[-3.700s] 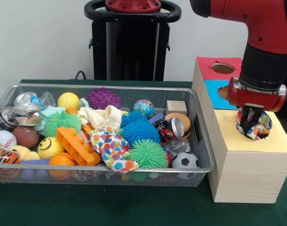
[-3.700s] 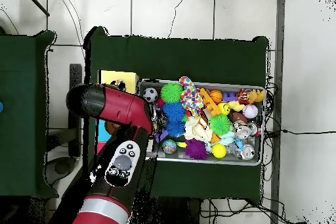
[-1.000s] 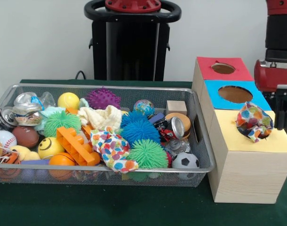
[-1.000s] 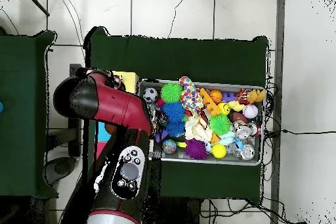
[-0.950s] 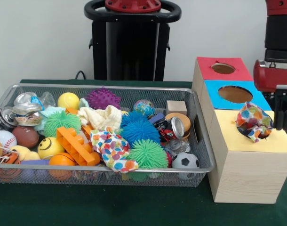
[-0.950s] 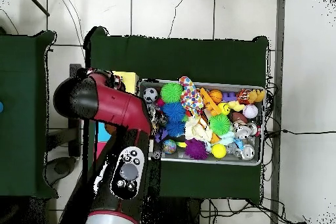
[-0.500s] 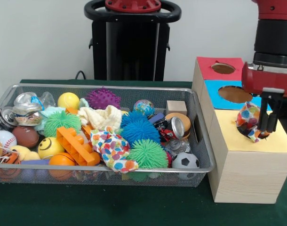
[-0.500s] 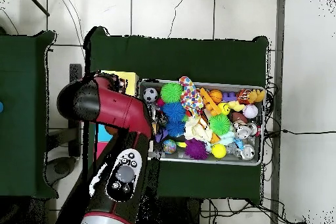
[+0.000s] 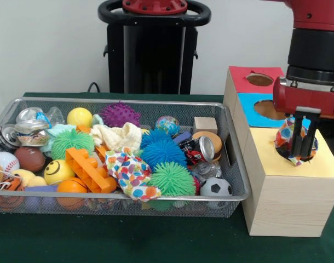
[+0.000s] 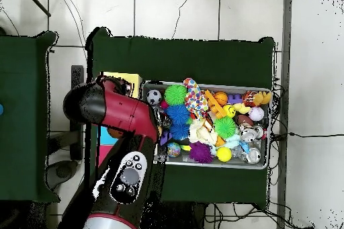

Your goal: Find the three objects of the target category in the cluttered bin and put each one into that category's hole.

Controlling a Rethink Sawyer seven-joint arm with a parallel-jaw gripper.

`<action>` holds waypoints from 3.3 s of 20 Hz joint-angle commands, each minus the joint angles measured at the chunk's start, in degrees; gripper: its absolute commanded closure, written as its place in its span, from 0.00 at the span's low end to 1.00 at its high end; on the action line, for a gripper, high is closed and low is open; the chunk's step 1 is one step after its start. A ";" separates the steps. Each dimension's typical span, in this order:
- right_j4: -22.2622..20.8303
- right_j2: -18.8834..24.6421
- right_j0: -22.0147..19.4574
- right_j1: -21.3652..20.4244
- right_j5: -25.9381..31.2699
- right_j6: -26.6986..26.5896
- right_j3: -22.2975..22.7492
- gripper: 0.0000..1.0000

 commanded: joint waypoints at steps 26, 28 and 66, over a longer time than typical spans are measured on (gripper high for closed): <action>-0.48 7.40 -2.46 5.82 14.44 11.91 7.55 1.00; -0.41 7.54 -2.47 5.90 13.80 12.00 7.75 1.00; -4.62 17.59 -10.29 -2.01 1.86 7.42 12.86 1.00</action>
